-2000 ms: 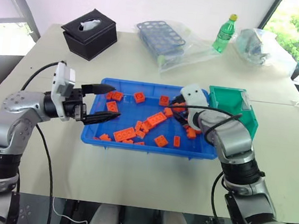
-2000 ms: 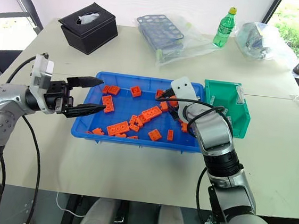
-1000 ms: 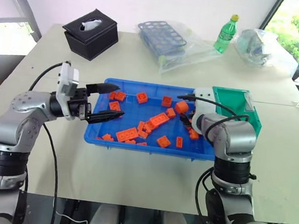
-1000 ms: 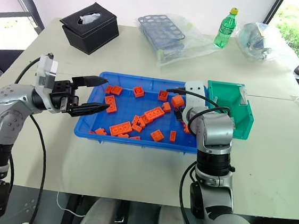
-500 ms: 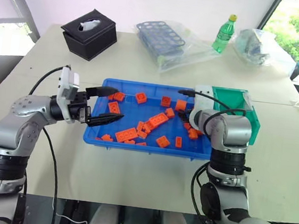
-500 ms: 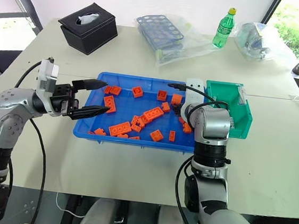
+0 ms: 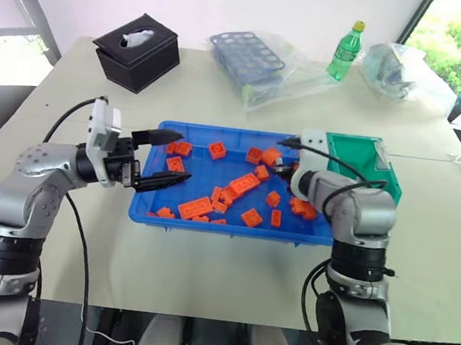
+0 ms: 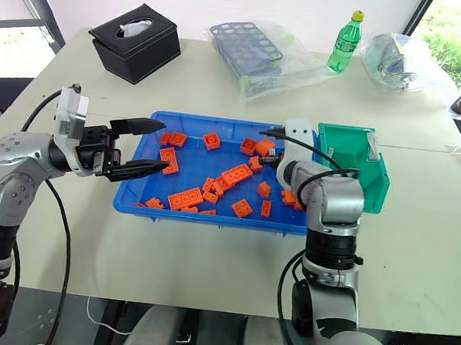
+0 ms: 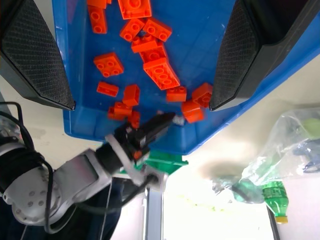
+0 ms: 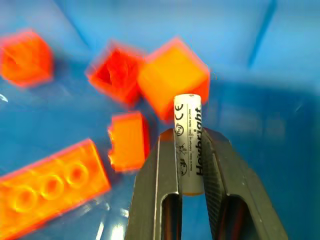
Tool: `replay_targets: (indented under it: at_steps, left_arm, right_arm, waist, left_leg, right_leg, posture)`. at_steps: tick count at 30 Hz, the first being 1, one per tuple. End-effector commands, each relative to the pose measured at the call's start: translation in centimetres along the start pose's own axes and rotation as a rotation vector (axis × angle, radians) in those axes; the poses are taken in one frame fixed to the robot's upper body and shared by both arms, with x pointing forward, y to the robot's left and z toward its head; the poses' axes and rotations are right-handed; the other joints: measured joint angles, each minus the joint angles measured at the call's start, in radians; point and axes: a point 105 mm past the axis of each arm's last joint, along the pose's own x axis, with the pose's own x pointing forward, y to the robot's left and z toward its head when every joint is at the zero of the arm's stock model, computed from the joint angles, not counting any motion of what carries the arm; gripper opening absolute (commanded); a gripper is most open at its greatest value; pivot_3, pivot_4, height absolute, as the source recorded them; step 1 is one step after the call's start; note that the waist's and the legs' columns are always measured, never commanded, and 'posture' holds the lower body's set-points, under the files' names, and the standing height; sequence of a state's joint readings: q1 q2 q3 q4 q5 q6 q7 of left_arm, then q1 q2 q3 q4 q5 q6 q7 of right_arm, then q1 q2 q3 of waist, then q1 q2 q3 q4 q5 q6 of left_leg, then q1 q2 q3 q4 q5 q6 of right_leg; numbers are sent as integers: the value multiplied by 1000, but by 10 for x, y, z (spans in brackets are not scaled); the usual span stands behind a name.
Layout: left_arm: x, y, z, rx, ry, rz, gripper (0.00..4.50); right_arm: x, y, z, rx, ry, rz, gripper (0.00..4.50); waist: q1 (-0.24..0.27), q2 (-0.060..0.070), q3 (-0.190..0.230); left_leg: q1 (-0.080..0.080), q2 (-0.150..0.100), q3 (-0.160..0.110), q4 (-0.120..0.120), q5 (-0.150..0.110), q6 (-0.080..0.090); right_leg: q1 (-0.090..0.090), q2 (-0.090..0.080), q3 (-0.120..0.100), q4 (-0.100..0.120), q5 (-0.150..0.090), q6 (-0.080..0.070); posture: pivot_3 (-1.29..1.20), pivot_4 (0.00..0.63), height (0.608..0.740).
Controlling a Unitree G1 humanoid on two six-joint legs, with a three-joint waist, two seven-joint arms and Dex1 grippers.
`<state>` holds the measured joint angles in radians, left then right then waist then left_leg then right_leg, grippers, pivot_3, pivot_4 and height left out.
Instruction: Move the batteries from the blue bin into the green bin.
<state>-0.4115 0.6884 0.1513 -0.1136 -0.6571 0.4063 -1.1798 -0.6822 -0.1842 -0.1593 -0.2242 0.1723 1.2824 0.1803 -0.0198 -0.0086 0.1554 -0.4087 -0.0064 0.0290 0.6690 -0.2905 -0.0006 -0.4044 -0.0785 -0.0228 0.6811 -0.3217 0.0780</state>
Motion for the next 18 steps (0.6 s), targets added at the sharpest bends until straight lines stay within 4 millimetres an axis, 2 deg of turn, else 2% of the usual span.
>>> replay_targets:
  at_steps: [1, 4, 6, 10, 14, 18]
  left_arm:
    - [-4, 5, 12, 48, -8, 7, 4500]
    - [-6, 9, 13, 48, -1, 11, 4500]
    - [-8, 12, 13, 46, 2, 15, 4500]
    - [-8, 17, 14, 48, 6, 21, 4500]
    - [-12, 20, 15, 52, 13, 29, 4500]
    - [-17, 22, 19, 48, 13, 37, 4500]
  right_arm:
    - [-25, -11, 36, 11, -185, 28, 96]
    - [-42, -34, 51, 28, -268, -14, 96]
    - [-47, -49, 54, 42, -301, -53, 96]
    - [-48, -75, 48, 47, -293, -152, 96]
    - [-47, -86, 33, 75, -248, -200, 96]
    - [-44, -97, 14, 95, -196, -268, 1984]
  waist:
    - [1, 0, 0]
    - [2, 0, 0]
    - [2, 0, 0]
    - [0, 0, 0]
    - [-1, 0, 0]
    - [1, 0, 0]
  left_leg:
    - [0, 0, 0, 0, 0, 0]
    - [0, 0, 0, 0, -1, 1]
    - [0, 0, 0, 0, -1, 1]
    - [0, 0, 0, 0, -1, 1]
    - [0, 0, 0, -1, 0, 0]
    - [0, 1, 0, 0, 0, 0]
  right_leg:
    - [0, 0, 0, 0, 0, 0]
    - [0, 0, 0, 0, 0, 0]
    - [0, 0, 0, 0, 0, 0]
    - [0, 0, 0, 0, 0, 0]
    - [0, 0, 0, 0, 0, 0]
    - [0, 0, 0, 0, 0, 0]
  posture:
    - [0, 150, 733]
    - [0, 150, 733]
    - [0, 150, 733]
    - [0, 150, 733]
    - [0, 150, 733]
    - [0, 150, 733]
